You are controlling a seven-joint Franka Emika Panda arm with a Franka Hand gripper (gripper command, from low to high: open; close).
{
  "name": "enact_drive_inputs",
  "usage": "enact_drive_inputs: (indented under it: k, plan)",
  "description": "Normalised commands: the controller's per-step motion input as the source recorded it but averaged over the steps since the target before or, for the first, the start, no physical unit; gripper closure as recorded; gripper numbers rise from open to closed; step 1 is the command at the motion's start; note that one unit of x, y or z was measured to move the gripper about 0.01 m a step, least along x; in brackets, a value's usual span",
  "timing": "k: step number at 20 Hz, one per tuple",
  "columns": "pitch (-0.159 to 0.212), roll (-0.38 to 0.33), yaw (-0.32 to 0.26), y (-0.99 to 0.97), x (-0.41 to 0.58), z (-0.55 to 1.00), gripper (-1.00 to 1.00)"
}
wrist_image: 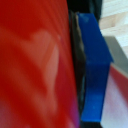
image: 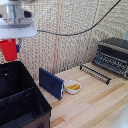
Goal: Kindly spot and seek the red cup placed ahead of you. Cautiously adjust your gripper towards the red cup, gripping it gently. Find the after-storage area of the caddy. Relocate the red cup in your grip over the rear portion and softly release it into the compartment.
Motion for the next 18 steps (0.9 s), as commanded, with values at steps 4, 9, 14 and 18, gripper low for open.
enact_drive_inputs:
  k: [4, 9, 14, 18]
  plan:
    - [-0.013, -0.157, -0.025, 0.39, 0.371, -0.26, 1.0]
    - [-0.008, -0.156, -0.018, 0.37, 0.307, -0.33, 1.0]
    - [0.01, -0.116, -0.001, 0.43, 0.184, -0.2, 1.0]
    - [-0.006, -0.052, 0.015, 0.16, 0.169, 0.07, -1.0]
